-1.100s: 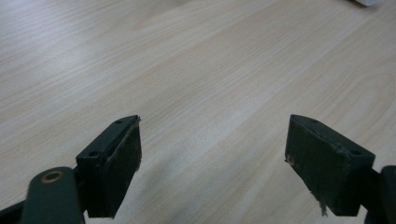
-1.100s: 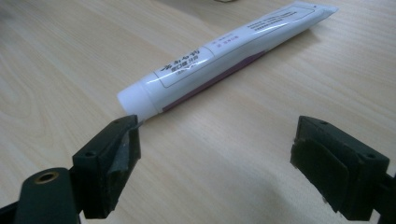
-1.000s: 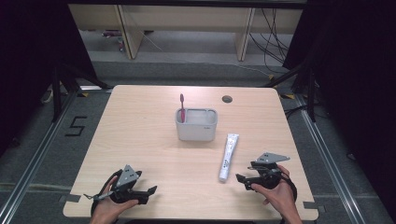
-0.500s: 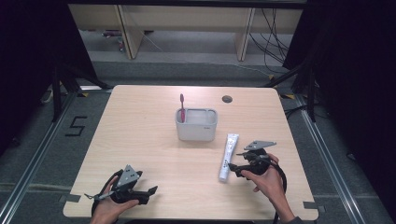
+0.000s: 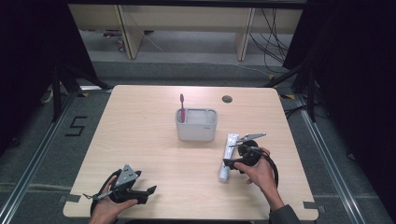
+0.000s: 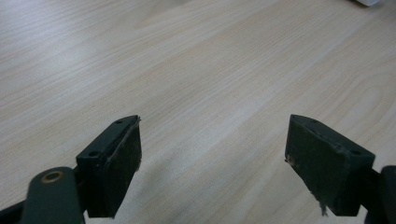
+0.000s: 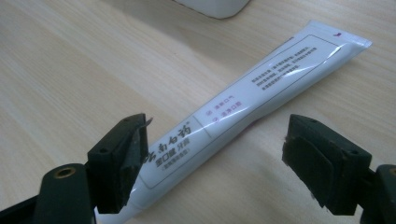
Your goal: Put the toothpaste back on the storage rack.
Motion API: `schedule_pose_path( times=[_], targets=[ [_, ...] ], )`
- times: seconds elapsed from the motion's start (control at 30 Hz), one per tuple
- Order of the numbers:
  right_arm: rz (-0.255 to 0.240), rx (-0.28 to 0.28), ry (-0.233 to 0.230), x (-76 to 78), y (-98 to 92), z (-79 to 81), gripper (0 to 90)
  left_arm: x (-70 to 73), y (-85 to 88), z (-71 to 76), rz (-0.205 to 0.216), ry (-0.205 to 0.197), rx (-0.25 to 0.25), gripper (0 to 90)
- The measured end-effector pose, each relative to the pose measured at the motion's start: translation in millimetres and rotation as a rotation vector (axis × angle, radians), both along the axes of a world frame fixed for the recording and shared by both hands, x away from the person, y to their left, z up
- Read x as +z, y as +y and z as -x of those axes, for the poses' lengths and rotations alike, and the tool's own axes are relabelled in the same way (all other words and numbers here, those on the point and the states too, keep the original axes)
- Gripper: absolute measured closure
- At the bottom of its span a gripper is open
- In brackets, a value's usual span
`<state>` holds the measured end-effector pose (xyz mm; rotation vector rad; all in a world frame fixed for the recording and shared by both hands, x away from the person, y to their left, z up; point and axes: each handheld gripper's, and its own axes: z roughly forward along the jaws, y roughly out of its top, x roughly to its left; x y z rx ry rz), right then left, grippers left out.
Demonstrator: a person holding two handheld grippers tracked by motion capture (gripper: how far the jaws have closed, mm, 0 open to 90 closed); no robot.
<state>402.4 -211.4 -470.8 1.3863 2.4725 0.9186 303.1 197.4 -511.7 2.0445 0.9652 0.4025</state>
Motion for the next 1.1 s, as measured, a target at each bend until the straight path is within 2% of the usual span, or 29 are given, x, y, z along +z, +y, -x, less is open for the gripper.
schedule_pose_path(
  times=[0.1, 0.13, 0.2, 0.23, 0.27, 0.3, 0.37, 0.43, 0.47, 0.6, 0.67, 0.7, 0.77, 0.87, 0.9, 1.07, 1.1],
  targets=[
    [0.0, -0.008, -0.015, -2.6, 0.5, -4.5, 22.6, -0.1, -1.4, 0.8, -0.003, 0.005, -0.011, 18.3],
    [0.01, -0.003, -0.001, -1.2, -0.4, -5.9, 22.5, -0.1, -1.8, 0.3, -0.006, 0.004, -0.014, 18.3],
    [0.026, 0.003, -0.012, -2.5, -0.1, -8.4, 21.9, -1.1, -2.2, 0.1, -0.013, 0.003, -0.009, 18.3],
    [0.014, -0.024, 0.014, -2.0, 2.9, -7.8, 21.6, -1.6, -2.9, 0.8, 0.003, 0.007, -0.01, 18.3],
    [0.026, -0.004, -0.002, -2.9, 1.7, -10.5, 21.7, -1.3, -1.7, 0.5, -0.016, 0.004, -0.013, 18.3],
    [0.015, -0.022, 0.015, -2.7, 4.3, -9.7, 21.8, -0.8, -1.9, 0.5, -0.009, 0.004, -0.014, 18.3],
    [0.033, -0.006, 0.016, -3.2, 5.0, -11.9, 21.8, -1.7, -2.6, -0.1, 0.003, 0.001, -0.01, 18.3],
    [0.04, 0.009, 0.002, -4.2, 6.2, -14.8, 21.9, -1.0, -2.0, 1.3, -0.005, 0.005, -0.009, 18.3],
    [0.041, 0.001, 0.018, -3.4, 7.3, -14.5, 22.2, -0.4, -1.8, 0.9, -0.004, 0.007, -0.012, 18.3],
    [0.048, 0.014, 0.022, -4.1, 9.2, -18.5, 22.9, -0.6, -1.6, 1.1, -0.002, 0.005, -0.009, 18.3],
    [0.048, -0.001, 0.028, -4.4, 10.2, -18.7, 22.9, -0.2, -1.5, 0.4, -0.005, 0.003, -0.01, 18.3],
    [0.045, -0.02, 0.04, -4.6, 11.9, -17.7, 23.0, -0.3, -1.0, -0.5, -0.02, 0.001, -0.013, 18.3],
    [0.059, -0.006, 0.035, -5.4, 11.2, -19.2, 23.2, -1.7, -2.7, 0.4, 0.0, 0.006, -0.01, 18.3],
    [0.047, -0.012, 0.057, -4.9, 11.7, -19.1, 23.9, -1.0, -3.4, 0.1, -0.007, 0.004, -0.009, 18.3],
    [0.066, -0.016, 0.042, -5.6, 11.2, -20.3, 24.1, -1.2, -3.4, 0.5, -0.005, 0.0, -0.008, 18.3],
    [0.074, 0.006, 0.042, -6.3, 14.3, -21.9, 25.6, -0.2, -1.6, 0.4, -0.01, 0.003, -0.009, 18.3],
    [0.071, -0.009, 0.063, -6.1, 16.8, -21.0, 26.2, -0.4, -1.6, 0.7, -0.01, 0.004, -0.008, 18.3]
  ],
)
